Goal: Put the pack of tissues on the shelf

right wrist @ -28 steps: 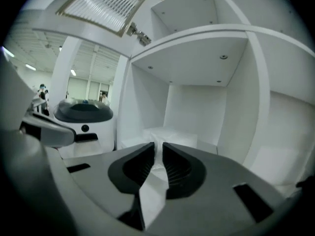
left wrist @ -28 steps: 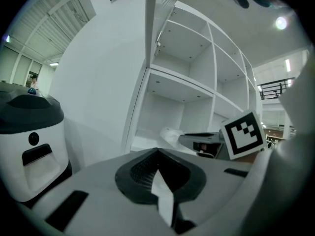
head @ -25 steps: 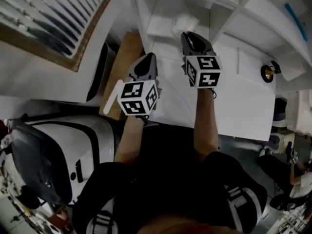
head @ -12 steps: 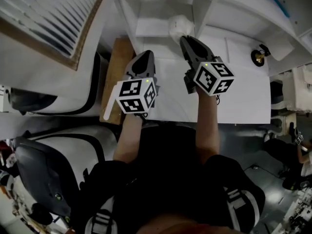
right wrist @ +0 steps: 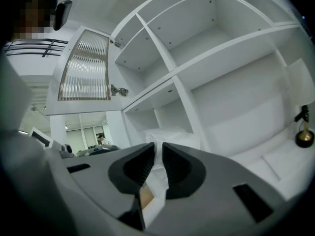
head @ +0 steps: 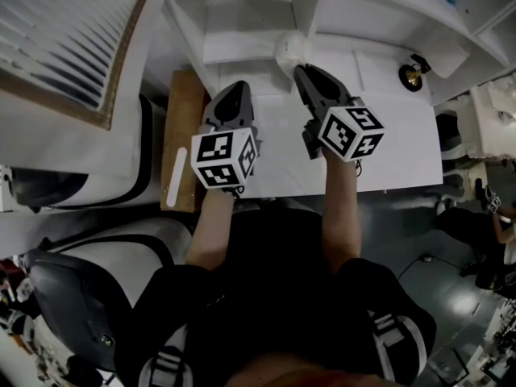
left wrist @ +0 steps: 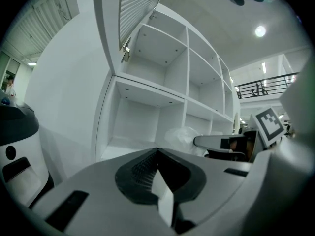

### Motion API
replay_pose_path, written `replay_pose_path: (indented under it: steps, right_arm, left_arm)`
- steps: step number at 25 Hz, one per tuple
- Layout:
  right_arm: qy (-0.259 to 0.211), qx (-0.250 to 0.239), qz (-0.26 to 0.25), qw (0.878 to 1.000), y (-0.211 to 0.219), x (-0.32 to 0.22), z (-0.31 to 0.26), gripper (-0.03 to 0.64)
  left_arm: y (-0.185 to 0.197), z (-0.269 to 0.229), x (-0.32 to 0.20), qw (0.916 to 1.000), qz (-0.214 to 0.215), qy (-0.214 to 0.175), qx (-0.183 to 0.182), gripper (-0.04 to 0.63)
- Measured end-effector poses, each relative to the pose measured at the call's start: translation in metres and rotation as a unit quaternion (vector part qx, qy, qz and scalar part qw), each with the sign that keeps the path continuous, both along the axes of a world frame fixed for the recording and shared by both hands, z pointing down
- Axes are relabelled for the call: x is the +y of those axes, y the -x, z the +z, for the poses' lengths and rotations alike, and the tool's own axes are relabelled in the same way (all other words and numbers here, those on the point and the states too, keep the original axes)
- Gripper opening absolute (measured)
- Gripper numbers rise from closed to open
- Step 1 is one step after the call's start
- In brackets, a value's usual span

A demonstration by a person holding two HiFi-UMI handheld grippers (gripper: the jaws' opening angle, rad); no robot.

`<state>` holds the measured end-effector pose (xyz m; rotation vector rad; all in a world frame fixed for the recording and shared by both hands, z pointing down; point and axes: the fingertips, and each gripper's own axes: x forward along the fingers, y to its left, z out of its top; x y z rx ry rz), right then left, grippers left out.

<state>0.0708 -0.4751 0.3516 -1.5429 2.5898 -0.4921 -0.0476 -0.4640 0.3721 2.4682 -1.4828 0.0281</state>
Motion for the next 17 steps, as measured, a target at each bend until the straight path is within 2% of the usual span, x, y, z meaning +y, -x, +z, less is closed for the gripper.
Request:
replay_pose_path:
  steps: [17]
  right_arm:
    - [-0.021,0.015,-0.011,1.0,-0.006,0.006,-0.012,0.064]
  left_arm:
    - [-0.014,-0.003,-0.002,0.9999,0.012,-0.003,0.005,0.011]
